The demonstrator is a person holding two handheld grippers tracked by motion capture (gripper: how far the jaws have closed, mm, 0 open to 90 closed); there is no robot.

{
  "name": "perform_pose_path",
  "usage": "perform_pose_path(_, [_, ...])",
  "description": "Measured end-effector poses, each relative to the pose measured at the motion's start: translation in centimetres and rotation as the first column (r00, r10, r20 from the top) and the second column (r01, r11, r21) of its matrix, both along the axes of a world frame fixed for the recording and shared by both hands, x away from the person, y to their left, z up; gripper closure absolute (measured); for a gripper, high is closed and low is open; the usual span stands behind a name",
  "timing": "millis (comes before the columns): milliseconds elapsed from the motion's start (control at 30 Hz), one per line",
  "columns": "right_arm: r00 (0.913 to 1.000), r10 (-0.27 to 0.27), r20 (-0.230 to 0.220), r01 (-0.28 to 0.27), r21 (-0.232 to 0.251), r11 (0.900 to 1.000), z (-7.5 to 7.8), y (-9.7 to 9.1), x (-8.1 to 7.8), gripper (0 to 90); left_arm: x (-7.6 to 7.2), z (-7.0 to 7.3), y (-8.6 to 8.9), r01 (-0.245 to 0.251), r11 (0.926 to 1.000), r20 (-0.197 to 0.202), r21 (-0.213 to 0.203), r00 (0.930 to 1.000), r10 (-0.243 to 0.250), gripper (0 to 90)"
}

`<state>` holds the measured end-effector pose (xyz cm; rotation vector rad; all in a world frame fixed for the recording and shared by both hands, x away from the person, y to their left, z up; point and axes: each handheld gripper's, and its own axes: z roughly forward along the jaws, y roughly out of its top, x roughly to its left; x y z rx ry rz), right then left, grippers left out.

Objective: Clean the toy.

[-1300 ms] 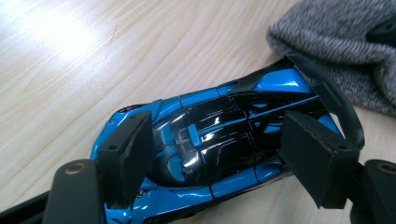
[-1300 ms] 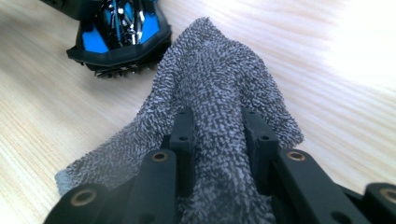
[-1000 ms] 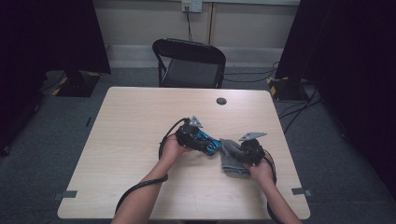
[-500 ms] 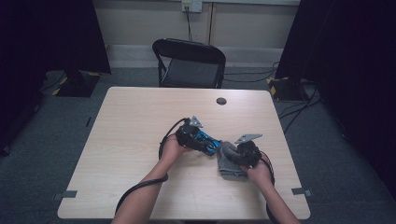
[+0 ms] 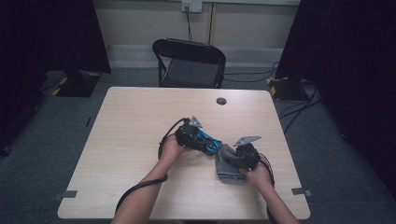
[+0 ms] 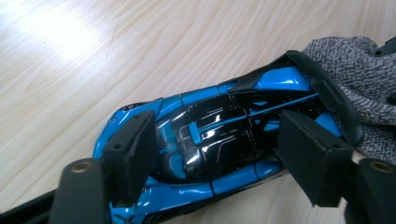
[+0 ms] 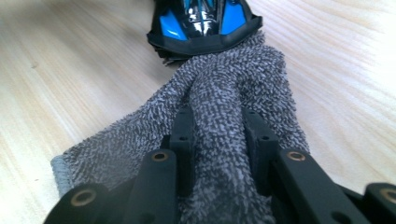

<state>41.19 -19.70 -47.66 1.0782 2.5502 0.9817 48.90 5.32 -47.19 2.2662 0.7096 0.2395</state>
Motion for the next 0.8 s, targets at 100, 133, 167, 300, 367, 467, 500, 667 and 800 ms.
perform_pose_path(100, [0.9999,0.016,-0.004,-0.016,0.003,0.9999,0.0,0.3,-0.2,69.5,0.1,-0.2,0.5,-0.030,0.9994,-0.020,-0.019,0.9994,0.029,32.1])
perform_pose_path(133, [0.9998,0.020,-0.003,-0.020,0.002,0.9998,0.0,0.4,-0.3,69.5,0.2,-0.3,0.7,-0.031,0.9994,-0.025,-0.017,0.9992,0.031,32.0])
perform_pose_path(167, [0.9996,0.026,-0.008,-0.026,0.001,0.9997,0.1,0.5,-0.5,69.5,0.1,-0.3,0.9,-0.026,0.9996,-0.020,0.007,0.9995,0.026,30.8])
perform_pose_path(300, [0.9994,0.033,-0.012,-0.033,0.006,0.9995,0.1,0.8,-0.6,69.5,-0.1,-0.4,1.0,-0.015,0.9998,-0.003,0.013,0.9999,0.015,33.2])
perform_pose_path(367, [0.9991,0.041,-0.011,-0.041,0.001,0.9992,0.1,1.0,-0.7,69.5,-0.1,-0.4,0.9,-0.016,0.9998,-0.006,0.014,0.9999,0.016,33.0])
perform_pose_path(467, [0.9987,0.049,-0.016,-0.049,0.003,0.9988,0.1,1.1,-0.9,69.5,0.0,-0.4,1.0,-0.014,0.9998,-0.006,0.016,0.9999,0.014,33.0])
perform_pose_path(500, [0.9983,0.055,-0.018,-0.055,0.005,0.9985,0.1,1.2,-1.0,69.5,0.0,-0.3,1.0,-0.014,0.9997,-0.009,0.018,0.9999,0.014,33.0])
perform_pose_path(667, [0.9959,0.088,-0.023,-0.088,0.002,0.9961,0.2,2.0,-1.4,69.6,0.0,-0.3,1.0,-0.010,0.9997,-0.012,0.024,0.9999,0.011,33.0])
perform_pose_path(800, [0.9926,0.119,-0.023,-0.119,0.000,0.9928,0.3,2.7,-1.8,69.6,0.0,-0.3,1.0,-0.009,0.9997,-0.012,0.025,0.9999,0.010,33.0])
